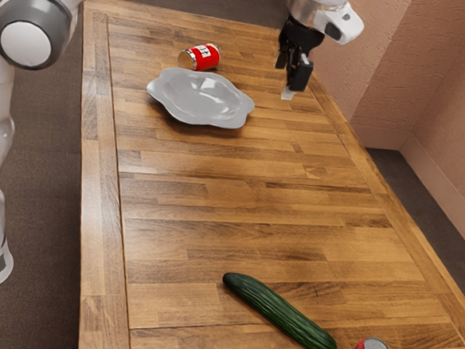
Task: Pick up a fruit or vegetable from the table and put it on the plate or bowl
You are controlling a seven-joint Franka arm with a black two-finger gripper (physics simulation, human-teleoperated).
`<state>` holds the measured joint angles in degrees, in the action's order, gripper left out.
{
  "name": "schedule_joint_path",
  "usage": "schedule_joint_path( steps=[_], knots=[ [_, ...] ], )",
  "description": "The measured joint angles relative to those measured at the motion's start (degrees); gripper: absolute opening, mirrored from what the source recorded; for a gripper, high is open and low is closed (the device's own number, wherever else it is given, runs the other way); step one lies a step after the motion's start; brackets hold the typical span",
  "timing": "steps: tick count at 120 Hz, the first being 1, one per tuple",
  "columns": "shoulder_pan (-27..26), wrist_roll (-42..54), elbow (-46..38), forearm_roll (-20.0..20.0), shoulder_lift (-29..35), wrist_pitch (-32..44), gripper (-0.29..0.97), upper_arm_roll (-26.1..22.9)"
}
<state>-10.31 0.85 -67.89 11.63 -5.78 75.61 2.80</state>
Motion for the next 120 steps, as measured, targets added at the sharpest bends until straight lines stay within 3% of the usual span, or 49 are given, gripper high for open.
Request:
schedule_joint_path(
  steps=[25,44,61,69,73,80,85,104,120],
  knots=[
    [1.2,-0.5,-0.7,0.3,-1.0,-1.3,0.68,0.0],
    [0.3,-0.5,-1.3,-3.5,-1.0,-2.0,0.68,-1.4],
    [-4.0,0.2,-1.0,-5.6,-4.7,-1.9,0.68,-3.0],
    [-1.8,1.0,0.4,-6.0,-8.8,-1.1,0.68,-9.3],
    [3.1,1.8,1.2,-5.6,-11.6,-0.8,0.68,-16.3],
    [12.8,3.3,1.6,-1.1,-16.2,-0.3,0.68,-31.8],
    [15.8,4.5,1.5,2.4,-17.9,0.1,0.68,-38.1],
    [22.1,8.4,-3.2,8.9,-20.8,2.8,0.68,-52.0],
    [22.8,12.4,-9.1,10.5,-23.0,10.4,0.68,-55.0]
  ],
)
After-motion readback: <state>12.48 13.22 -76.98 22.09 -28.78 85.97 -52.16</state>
